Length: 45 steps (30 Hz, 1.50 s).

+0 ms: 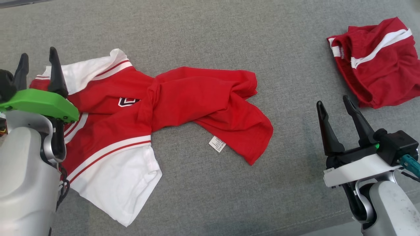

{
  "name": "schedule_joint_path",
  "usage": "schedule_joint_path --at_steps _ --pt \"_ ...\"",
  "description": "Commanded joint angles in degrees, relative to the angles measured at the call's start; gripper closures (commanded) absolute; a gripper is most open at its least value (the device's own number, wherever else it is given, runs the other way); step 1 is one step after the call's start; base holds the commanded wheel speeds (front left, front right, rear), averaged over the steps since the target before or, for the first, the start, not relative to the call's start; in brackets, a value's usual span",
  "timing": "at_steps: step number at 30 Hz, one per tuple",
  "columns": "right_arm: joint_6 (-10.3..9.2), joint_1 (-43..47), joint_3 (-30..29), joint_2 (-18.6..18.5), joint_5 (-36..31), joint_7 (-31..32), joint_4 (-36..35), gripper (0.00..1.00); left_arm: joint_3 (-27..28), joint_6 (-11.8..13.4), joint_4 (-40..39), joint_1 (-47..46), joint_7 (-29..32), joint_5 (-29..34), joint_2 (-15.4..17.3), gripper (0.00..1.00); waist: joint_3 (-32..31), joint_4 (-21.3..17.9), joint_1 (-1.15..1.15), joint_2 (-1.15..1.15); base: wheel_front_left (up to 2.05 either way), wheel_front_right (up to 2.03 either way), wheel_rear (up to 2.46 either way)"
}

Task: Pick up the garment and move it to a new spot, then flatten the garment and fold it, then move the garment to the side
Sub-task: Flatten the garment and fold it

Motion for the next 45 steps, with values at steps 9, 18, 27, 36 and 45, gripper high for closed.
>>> schedule_joint_path --at_steps 9,18,27,36,45 --pt "-0.09 0.19 -1.35 -0.59 -0.94 0.26 0.32 0.00 0.17 5.29 -12.76 9.80 -6.53 8.27 0.00 0.00 -3.90 3.35 0.00 0.00 0.00 0.00 0.00" --pt "-0.09 2.35 -2.09 -1.17 -0.71 2.08 0.57 0.00 0.94 10.22 -30.69 26.19 -6.67 13.80 -0.79 0.00 -7.97 5.61 0.00 0.00 0.00 0.00 0.00" --pt "-0.09 4.81 -2.58 -1.55 0.13 3.77 0.60 0.00 -0.20 12.22 -36.62 34.72 -5.89 13.79 -2.14 0.00 -11.19 7.55 0.00 0.00 0.00 0.00 0.00" --pt "-0.09 3.37 -2.71 -2.35 2.14 4.65 1.66 0.00 -1.54 11.13 -36.22 33.12 -4.48 12.86 -2.27 0.00 -10.50 8.50 0.00 0.00 0.00 0.00 0.00" --pt "-0.09 -6.14 -0.68 -7.48 5.09 3.37 8.93 0.00 -3.48 10.03 -35.11 29.20 -4.86 13.21 -3.65 0.00 -5.96 13.48 0.00 0.00 0.00 0.00 0.00"
